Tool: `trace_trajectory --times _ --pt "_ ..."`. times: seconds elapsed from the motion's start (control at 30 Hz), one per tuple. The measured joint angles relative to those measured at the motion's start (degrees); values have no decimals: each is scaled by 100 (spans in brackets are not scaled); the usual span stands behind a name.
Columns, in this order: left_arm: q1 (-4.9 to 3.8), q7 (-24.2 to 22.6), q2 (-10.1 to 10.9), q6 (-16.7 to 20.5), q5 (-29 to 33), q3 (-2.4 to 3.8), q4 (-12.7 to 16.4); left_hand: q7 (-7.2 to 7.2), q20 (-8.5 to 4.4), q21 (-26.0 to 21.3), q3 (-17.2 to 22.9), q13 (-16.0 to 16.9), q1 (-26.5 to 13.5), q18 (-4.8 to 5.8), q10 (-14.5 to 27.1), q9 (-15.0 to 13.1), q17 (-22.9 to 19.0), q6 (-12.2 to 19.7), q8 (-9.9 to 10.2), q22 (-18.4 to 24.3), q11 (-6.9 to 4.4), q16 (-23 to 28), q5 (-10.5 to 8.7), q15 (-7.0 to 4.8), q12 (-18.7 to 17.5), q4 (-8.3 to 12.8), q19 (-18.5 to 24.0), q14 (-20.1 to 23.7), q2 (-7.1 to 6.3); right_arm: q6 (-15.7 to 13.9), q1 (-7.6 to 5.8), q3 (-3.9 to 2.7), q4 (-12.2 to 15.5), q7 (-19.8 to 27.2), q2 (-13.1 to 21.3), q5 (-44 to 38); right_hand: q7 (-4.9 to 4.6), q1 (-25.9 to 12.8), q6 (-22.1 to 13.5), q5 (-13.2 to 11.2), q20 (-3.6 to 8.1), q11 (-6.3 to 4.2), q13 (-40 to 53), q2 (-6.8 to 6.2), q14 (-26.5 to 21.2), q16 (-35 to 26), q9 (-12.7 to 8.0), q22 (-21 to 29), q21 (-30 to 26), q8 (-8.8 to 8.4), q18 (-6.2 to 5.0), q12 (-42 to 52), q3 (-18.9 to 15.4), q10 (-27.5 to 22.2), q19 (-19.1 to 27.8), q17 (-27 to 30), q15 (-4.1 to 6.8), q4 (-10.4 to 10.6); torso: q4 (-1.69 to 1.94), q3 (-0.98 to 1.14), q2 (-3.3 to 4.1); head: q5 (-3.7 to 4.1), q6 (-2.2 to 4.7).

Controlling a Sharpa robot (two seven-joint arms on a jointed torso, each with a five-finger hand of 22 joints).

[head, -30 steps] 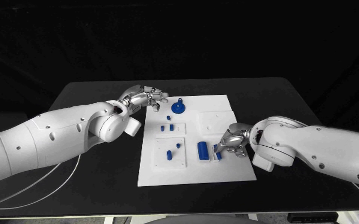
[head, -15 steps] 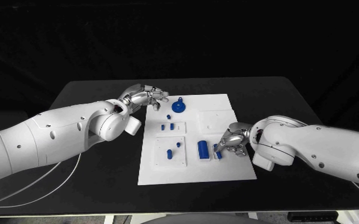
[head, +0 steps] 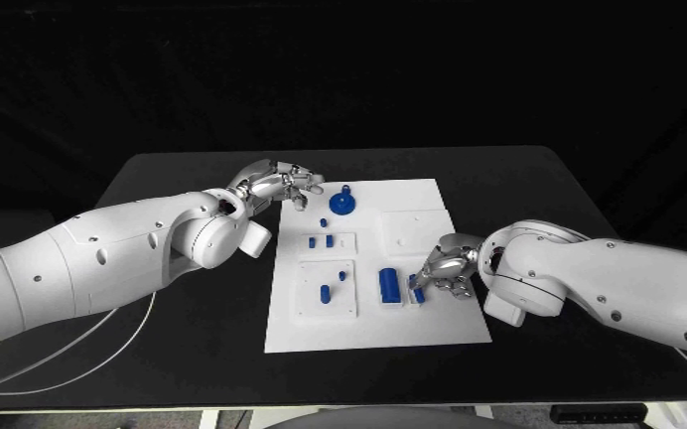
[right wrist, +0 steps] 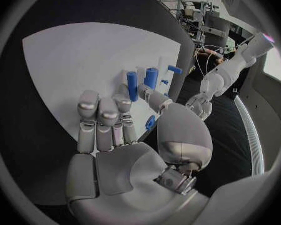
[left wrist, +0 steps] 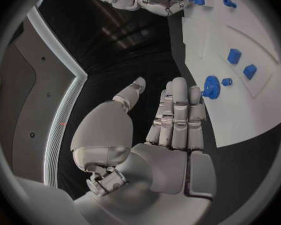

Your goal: Assemble the parts on the task board

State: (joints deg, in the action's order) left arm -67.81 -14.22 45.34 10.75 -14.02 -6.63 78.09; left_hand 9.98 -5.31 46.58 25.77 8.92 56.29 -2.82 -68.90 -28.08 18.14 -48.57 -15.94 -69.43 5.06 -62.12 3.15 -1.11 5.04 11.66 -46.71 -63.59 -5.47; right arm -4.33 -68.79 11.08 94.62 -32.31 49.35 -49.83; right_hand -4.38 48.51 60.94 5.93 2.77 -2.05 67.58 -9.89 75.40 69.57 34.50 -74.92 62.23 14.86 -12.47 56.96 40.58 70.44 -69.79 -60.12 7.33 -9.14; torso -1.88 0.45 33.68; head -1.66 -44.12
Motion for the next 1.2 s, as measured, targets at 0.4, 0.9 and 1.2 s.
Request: trace_trajectory --times 0.4,0.9,1.2 --pt "0 3 1 -1 0 0 0 0 0 0 0 0 0 -20 0 0 -1 0 0 -1 0 0 0 0 0 0 0 0 0 0 0 1 7 3 8 -3 0 -13 0 -216 7 0 0 -213 1 -24 -15 0 0 -24 0 0 -7 0 -8 0 -2 215 0 0 0 -9 -13" --pt "0 7 6 -1 -1 0 -2 0 1 0 0 0 0 -12 0 5 2 0 0 -4 0 0 0 0 0 0 1 0 0 197 3 1 103 109 207 -28 19 139 0 -238 47 11 1 -405 -3 -23 -23 0 -1 -24 1 0 -65 -12 5 -1 -8 154 -1 3 0 -5 -10" --pt "0 9 7 -2 -1 0 -2 0 1 0 0 0 0 16 0 4 4 0 0 -4 0 0 0 0 0 0 1 0 0 511 10 1 157 177 284 -46 19 183 0 -282 51 21 8 -361 8 -23 -16 0 -1 -24 3 0 -295 -21 11 -1 2 -41 -1 3 0 1 1"
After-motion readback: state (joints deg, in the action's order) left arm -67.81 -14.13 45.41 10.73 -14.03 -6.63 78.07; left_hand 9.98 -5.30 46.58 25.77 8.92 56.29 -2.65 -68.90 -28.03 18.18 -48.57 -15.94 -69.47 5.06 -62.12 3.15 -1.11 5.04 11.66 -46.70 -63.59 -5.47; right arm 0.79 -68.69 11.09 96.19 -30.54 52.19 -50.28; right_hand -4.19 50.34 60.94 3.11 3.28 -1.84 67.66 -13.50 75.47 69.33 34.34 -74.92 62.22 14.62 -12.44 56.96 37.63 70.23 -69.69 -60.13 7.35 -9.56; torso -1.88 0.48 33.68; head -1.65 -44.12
